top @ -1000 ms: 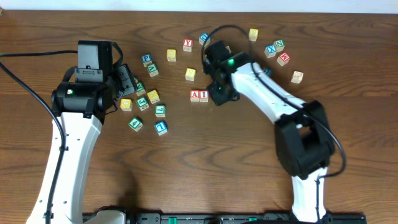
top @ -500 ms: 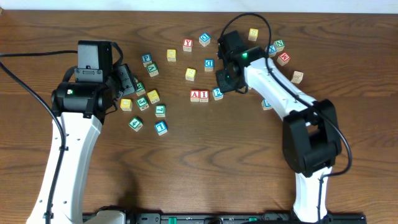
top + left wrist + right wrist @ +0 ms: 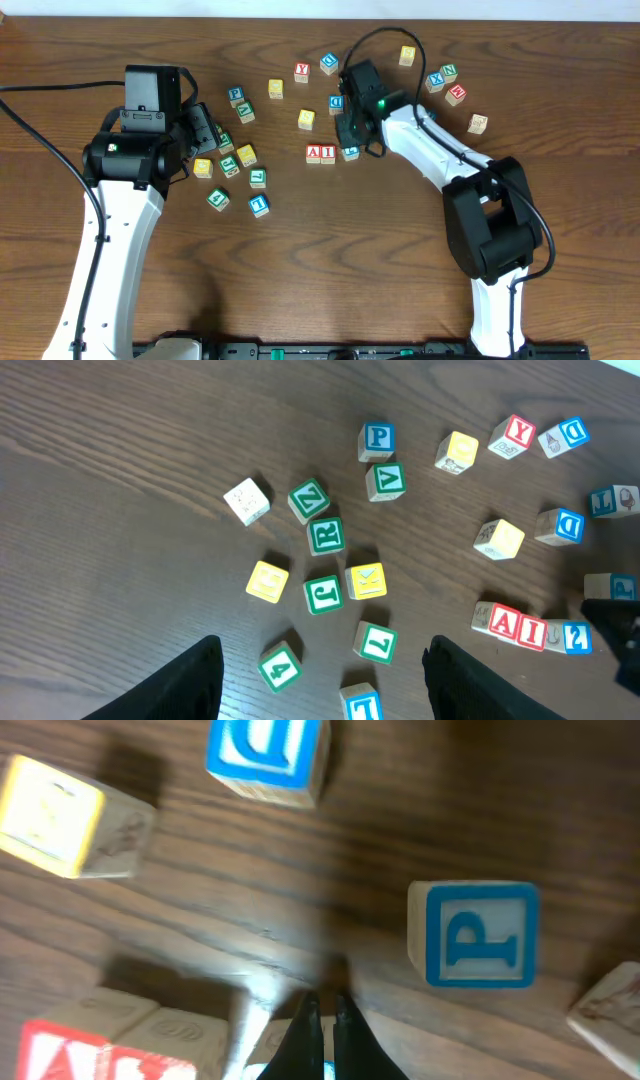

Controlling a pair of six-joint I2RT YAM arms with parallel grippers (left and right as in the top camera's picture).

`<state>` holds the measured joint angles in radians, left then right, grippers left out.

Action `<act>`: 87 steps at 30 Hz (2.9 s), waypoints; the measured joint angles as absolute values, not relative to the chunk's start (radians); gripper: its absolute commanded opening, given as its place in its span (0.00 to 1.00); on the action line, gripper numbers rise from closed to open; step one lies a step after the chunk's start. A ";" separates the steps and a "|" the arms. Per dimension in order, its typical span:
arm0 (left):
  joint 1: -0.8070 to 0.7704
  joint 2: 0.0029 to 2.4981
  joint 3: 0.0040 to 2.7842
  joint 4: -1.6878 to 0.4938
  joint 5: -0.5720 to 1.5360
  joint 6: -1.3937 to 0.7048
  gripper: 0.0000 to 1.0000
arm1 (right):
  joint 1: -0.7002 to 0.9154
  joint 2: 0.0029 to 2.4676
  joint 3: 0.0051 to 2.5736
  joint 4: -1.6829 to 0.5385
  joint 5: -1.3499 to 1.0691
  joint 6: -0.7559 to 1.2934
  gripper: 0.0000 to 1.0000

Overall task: Spell out AI2
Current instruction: 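Nudge the '2' block flush against the right side of 'I', then raise the right gripper away from the aligned blocks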

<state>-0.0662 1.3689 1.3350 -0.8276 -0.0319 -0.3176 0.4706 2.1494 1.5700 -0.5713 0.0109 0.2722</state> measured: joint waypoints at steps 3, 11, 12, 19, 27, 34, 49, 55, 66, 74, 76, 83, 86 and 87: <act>-0.066 1.369 1.335 -0.828 -0.032 -0.318 0.63 | 0.471 2.150 1.533 -0.556 0.010 0.284 0.01; -0.066 1.369 1.335 -0.828 -0.032 -0.318 0.64 | 0.471 2.150 1.528 -0.529 0.010 0.294 0.01; -0.066 1.369 1.335 -0.828 -0.032 -0.318 0.64 | 0.470 2.150 1.528 -0.525 0.010 0.296 0.01; -0.066 1.369 1.335 -0.828 -0.032 -0.318 0.64 | 0.455 2.140 1.529 -0.556 -0.004 0.297 0.01; -0.066 1.369 1.335 -0.828 -0.032 -0.318 0.64 | 0.424 2.021 1.535 -0.725 -0.033 0.356 0.01; -0.066 1.369 1.335 -0.828 -0.032 -0.318 0.64 | 0.430 2.012 1.508 -0.792 -0.072 0.436 0.01; -0.066 1.369 1.335 -0.828 -0.032 -0.318 0.63 | 0.448 2.016 1.373 -0.622 -0.103 0.519 0.01; -0.066 1.369 1.335 -0.828 -0.032 -0.318 0.63 | 0.459 2.016 1.366 -0.590 -0.105 0.520 0.01; -0.066 1.369 1.335 -0.828 -0.032 -0.318 0.64 | 0.469 2.016 1.365 -0.553 -0.105 0.523 0.01; -0.066 1.369 1.335 -0.828 -0.032 -0.318 0.63 | 0.477 2.016 1.365 -0.530 -0.105 0.523 0.01; -0.066 1.369 1.335 -0.828 -0.032 -0.318 0.63 | 0.477 2.016 1.365 -0.526 -0.105 0.523 0.01; -0.066 1.369 1.335 -0.828 -0.032 -0.318 0.64 | 0.477 2.016 1.365 -0.514 -0.105 0.523 0.01; -0.066 1.369 1.335 -0.828 -0.032 -0.318 0.63 | 0.477 2.016 1.365 -0.509 -0.105 0.523 0.01; -0.066 1.369 1.335 -0.828 -0.032 -0.318 0.64 | 0.477 2.016 1.365 -0.507 -0.105 0.522 0.01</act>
